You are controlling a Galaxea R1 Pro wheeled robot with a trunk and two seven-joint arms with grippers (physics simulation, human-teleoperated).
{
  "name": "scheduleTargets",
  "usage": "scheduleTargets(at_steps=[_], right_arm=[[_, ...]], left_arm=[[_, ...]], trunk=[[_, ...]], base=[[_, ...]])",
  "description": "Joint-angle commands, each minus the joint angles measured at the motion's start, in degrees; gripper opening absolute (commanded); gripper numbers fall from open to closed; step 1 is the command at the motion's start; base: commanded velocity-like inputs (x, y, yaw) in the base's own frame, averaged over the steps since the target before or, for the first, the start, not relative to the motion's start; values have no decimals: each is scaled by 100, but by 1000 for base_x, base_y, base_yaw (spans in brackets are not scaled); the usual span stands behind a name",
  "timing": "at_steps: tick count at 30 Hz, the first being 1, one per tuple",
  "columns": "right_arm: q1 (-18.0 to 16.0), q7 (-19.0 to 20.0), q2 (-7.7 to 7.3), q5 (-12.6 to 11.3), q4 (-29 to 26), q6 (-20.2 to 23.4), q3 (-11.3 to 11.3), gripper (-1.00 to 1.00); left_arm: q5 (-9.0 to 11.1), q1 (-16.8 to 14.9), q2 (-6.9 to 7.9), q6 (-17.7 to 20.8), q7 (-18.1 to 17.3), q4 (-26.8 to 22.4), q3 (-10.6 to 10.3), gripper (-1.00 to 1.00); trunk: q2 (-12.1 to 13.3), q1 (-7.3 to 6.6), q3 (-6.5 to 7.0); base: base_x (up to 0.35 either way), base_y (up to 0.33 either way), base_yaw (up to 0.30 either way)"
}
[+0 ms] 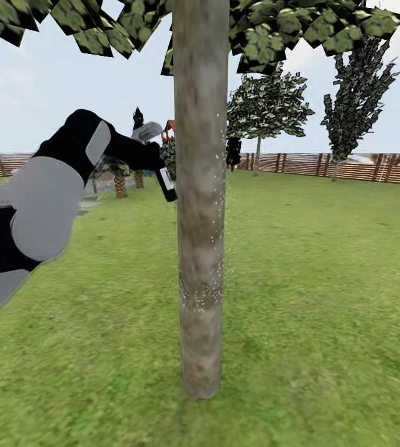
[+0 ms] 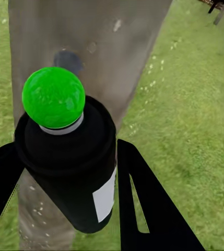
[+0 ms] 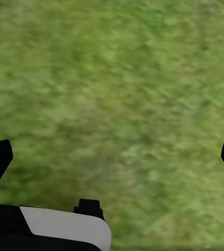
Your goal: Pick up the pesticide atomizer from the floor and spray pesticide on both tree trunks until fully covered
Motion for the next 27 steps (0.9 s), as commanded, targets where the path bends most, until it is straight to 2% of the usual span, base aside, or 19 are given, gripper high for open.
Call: scheduleTargets(at_steps=[1, 5, 9, 11, 14, 21, 23, 24, 25, 27], right_arm=[[0, 0, 0, 0, 0, 0, 0, 100], [0, 0, 2, 0, 0, 0, 0, 100], [0, 0, 2, 0, 0, 0, 0, 100], [0, 0, 4, 0, 0, 0, 0, 100], [0, 0, 4, 0, 1, 0, 0, 100], [0, 0, 2, 0, 6, 0, 0, 100], [0, 0, 4, 0, 8, 0, 0, 100], [0, 0, 4, 0, 8, 0, 0, 100], [0, 0, 4, 0, 9, 0, 0, 100], [0, 0, 4, 0, 9, 0, 0, 100]], left_arm=[[-12, -130, -1, -1, -29, 5, -1, -100], [-12, -540, 2, -1, -54, 167, 12, -100], [-11, -657, 3, -1, -114, 262, 25, -100], [-11, -671, 3, -1, -406, 316, 30, -100], [-6, -674, -3, -1, -652, 319, 35, -100], [25, -675, -317, -1, -723, 297, 41, -100], [444, -675, -349, -6, -730, 288, 41, -100], [584, -675, -362, -7, -731, 291, 41, -100], [705, -675, -373, -9, -732, 305, 37, -100], [784, -675, -371, -11, -730, 369, 23, -100]], trunk=[[1, 0, -1], [1, 0, -1], [1, 0, -1], [1, 0, -1], [1, 0, -1], [1, 0, -1], [1, 0, -1], [1, 0, -1], [1, 0, -1], [1, 0, -1]], base=[[0, 0, 0], [0, 0, 0], [0, 0, 0], [0, 0, 0], [0, 0, 0], [0, 0, 0], [0, 0, 0], [0, 0, 0], [0, 0, 0], [0, 0, 0]])
